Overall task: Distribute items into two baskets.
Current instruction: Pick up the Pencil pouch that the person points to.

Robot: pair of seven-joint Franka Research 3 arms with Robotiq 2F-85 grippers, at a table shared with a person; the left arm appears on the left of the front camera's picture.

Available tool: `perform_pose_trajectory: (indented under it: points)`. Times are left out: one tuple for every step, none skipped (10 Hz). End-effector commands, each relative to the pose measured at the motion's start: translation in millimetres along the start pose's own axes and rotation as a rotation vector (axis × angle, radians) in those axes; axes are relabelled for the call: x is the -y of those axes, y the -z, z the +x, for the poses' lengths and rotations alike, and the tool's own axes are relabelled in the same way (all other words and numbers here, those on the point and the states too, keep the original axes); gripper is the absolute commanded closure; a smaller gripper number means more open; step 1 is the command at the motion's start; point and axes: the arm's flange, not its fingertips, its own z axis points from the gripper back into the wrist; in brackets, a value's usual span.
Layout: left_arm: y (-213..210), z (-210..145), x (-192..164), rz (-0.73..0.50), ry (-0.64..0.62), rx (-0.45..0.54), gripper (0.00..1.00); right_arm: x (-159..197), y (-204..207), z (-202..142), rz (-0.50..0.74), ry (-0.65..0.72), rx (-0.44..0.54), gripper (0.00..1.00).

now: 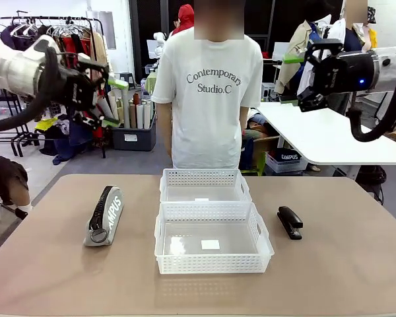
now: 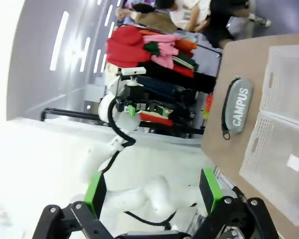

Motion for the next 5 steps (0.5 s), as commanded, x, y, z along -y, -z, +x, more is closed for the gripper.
perform_pose_trajectory:
  points:
    - [-17, 7, 0, -0.098, -0.048, 0.055, 0.0, 6, -15, 15, 0.041, 0.025, -0.032, 0.0]
    - [-26, 6, -2, -0.129, -0.025, 0.05, 0.0, 9, -25, 19, 0.073, 0.033, -0.03, 0.0]
    - [-32, 7, -3, -0.159, -0.028, 0.07, 0.0, 13, -34, 24, 0.107, 0.044, -0.021, 0.0]
    - [-35, 9, -5, -0.177, -0.025, 0.073, 0.0, 18, -41, 29, 0.118, 0.051, -0.02, 0.0]
    - [-35, 12, -9, -0.186, -0.013, 0.069, 0.0, 22, -44, 34, 0.127, 0.061, 0.003, 0.0]
